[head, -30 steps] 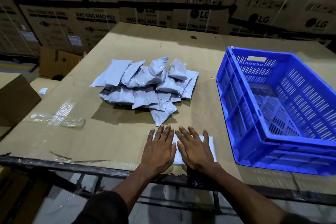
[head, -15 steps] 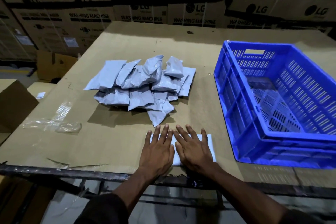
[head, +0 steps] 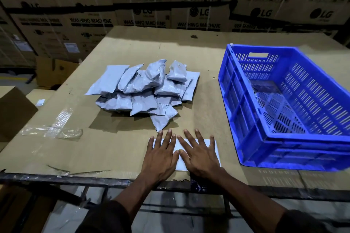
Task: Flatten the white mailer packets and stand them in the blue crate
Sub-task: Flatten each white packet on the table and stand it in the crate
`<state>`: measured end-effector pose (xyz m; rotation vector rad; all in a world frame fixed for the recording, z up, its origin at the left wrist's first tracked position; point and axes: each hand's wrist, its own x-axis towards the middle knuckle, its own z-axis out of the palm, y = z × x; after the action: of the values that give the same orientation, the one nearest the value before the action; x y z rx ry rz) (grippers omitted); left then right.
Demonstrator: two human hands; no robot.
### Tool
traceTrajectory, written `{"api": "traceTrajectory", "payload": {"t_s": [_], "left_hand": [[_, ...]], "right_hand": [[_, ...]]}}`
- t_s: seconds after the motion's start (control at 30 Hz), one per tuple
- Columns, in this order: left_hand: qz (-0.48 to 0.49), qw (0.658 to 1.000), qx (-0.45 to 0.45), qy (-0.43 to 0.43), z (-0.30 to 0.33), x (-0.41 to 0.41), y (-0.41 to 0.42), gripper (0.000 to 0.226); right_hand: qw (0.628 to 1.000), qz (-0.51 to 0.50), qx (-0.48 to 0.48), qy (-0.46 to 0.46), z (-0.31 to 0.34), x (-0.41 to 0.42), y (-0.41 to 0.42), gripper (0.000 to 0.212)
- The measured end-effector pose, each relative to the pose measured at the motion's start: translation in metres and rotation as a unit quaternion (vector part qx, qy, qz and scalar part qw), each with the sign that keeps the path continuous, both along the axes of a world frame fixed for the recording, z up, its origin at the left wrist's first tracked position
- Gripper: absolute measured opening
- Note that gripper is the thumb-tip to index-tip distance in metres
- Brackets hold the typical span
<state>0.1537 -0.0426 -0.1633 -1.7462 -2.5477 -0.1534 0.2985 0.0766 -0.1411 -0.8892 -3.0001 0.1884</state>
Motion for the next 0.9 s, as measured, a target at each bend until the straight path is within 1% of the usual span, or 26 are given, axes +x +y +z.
{"api": "traceTrajectory", "payload": {"t_s": [0.07,0.17,0.23,0.3,0.47,0.53,0.63,0.77,0.83,0.9], "left_hand": [[-0.002,1.0,0.008,-0.004,0.001,0.0,-0.002,0.065],[0.002,1.0,0.013,0.0,0.002,0.001,-0.003,0.065],[0.004,1.0,0.013,-0.003,-0.001,0.002,-0.003,0.065],[0.003,1.0,0.009,-0.004,-0.002,0.002,-0.005,0.065],[0.014,1.0,0.011,-0.012,-0.003,0.003,-0.003,0.065],[0.013,1.0,0.002,-0.013,-0.003,0.002,-0.006,0.065],[0.014,1.0,-0.005,-0.015,-0.001,0.0,-0.005,0.065],[0.018,0.999,0.024,-0.032,0.003,0.002,-0.009,0.068],[-0.014,0.998,0.062,-0.025,0.008,0.005,-0.015,0.07],[-0.055,0.994,0.09,0.004,0.011,0.008,-0.02,0.073]], "right_hand": [[1.0,0.006,0.007,0.004,0.002,-0.001,0.001,0.065],[1.0,-0.006,-0.009,-0.007,-0.001,0.007,0.007,0.059],[1.0,-0.016,-0.005,0.001,-0.002,0.013,0.007,0.06],[1.0,-0.011,-0.014,-0.014,-0.001,0.017,0.005,0.061],[0.998,0.011,-0.061,-0.029,0.009,0.018,0.01,0.074],[0.995,0.034,-0.09,-0.03,0.011,0.024,0.012,0.079],[0.993,0.081,-0.084,-0.009,0.011,0.043,0.017,0.075],[0.992,0.085,-0.06,0.064,0.01,0.05,0.02,0.069],[0.991,0.079,-0.049,0.1,0.011,0.045,0.019,0.065],[0.99,0.073,-0.034,0.118,0.011,0.042,0.02,0.062]]}}
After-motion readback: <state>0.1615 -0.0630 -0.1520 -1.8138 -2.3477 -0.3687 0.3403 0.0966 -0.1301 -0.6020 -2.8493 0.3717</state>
